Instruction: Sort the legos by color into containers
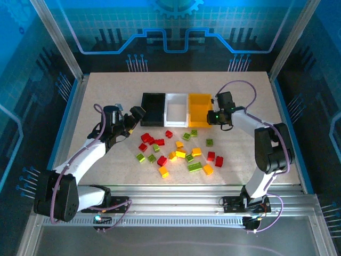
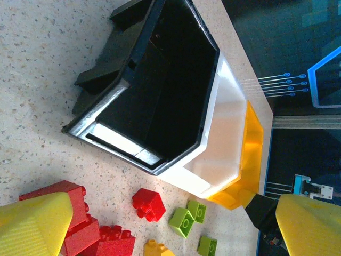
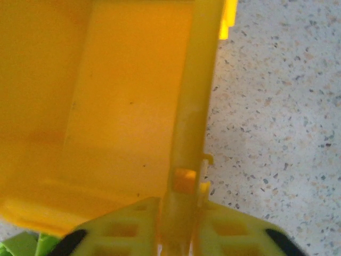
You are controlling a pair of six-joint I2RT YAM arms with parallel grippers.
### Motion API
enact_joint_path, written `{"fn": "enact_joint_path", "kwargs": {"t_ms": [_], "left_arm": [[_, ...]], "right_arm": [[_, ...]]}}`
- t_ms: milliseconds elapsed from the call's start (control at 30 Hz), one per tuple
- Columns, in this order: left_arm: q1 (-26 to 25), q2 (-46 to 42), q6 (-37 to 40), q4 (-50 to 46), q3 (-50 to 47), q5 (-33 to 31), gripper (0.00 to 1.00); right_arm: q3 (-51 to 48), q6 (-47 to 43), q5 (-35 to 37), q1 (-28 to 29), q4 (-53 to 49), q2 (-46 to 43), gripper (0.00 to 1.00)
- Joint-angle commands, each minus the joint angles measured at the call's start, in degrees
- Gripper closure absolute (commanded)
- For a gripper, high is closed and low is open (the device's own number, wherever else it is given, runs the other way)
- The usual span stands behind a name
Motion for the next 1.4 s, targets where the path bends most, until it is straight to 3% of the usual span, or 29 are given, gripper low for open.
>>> {"fn": "enact_joint_path", "kwargs": {"t_ms": [0, 267, 567, 767, 1100, 1367], "left_arm": [[-0.4, 0.7, 1.0, -1.0, -1.1, 2.1, 0.01], [-1.5, -0.7, 1.1, -0.5, -1.4, 3.4, 0.01], [-8.1, -7.2, 3.4, -0.4, -5.1, 0.2, 0.01], [-10.5, -11.5, 3.4, -0.9, -9.0, -2.0, 0.01], [-10.5, -11.6, 3.8, -2.1, -9.9, -2.6, 0.01], [-10.5, -10.9, 3.8, -2.1, -10.2, -3.5, 0.01]], "right_arm": [[-0.7, -0.1, -1.1, -0.5, 0.8, -0.5, 0.65], [-0.9, 3.1, -1.4, 0.1, 1.1, -4.0, 0.40], [-8.9, 13.8, 2.6, 2.4, -5.3, -15.2, 0.31], [-14.8, 17.0, 6.4, 7.1, -8.6, -15.8, 0.28], [-14.6, 16.3, 9.0, 10.6, -6.0, -8.9, 0.30], [-13.4, 15.8, 10.0, 11.2, -5.5, -6.2, 0.50]]}}
